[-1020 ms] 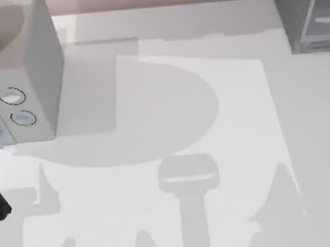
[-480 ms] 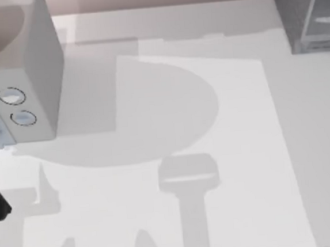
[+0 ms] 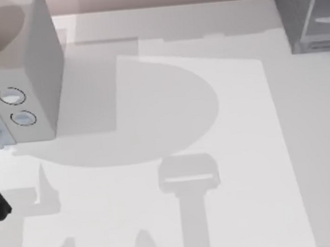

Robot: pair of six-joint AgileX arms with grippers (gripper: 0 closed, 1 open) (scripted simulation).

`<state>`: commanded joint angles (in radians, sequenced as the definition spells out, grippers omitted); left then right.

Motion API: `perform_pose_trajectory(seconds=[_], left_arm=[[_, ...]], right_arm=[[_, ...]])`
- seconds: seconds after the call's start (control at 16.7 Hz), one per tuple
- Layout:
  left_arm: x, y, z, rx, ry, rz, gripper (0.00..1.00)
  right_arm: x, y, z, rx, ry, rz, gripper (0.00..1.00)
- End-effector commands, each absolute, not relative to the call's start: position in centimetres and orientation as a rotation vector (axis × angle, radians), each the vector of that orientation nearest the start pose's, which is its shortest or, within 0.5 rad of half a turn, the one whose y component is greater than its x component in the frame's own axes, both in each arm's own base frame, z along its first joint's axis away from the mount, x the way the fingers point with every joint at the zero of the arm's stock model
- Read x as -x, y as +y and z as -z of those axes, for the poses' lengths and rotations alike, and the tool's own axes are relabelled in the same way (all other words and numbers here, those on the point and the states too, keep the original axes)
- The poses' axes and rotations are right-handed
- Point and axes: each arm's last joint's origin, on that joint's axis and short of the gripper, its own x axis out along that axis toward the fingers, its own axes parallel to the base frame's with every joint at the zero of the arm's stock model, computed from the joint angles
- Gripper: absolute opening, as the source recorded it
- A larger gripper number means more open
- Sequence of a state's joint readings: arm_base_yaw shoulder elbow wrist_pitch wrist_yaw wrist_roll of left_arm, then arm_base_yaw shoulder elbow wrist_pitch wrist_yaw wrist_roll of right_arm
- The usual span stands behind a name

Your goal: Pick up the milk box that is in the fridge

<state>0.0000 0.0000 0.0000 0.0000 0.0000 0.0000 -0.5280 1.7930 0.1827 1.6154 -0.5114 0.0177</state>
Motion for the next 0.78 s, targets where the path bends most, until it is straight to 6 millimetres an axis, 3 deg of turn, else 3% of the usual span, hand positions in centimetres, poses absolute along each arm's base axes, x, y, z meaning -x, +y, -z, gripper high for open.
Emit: perform_pose_trajectory(seconds=[0.24,0.6,0.78], left_arm=[[-10.6,-0.1,-16.0,0.0,0.0,0.0,1.0],[-10.6,-0.1,-16.0,0.0,0.0,0.0,1.0],[-10.6,-0.1,-16.0,0.0,0.0,0.0,1.0]], right_arm=[[-23.5,-10.4,-10.4,0.001,0.004,-0.009,1.0],[-33.2,-10.2,-8.7,0.007,-0.015,0.001,1.0],[-36.8,-9.0,-7.6,0.003,-0.01,0.008,1.0]])
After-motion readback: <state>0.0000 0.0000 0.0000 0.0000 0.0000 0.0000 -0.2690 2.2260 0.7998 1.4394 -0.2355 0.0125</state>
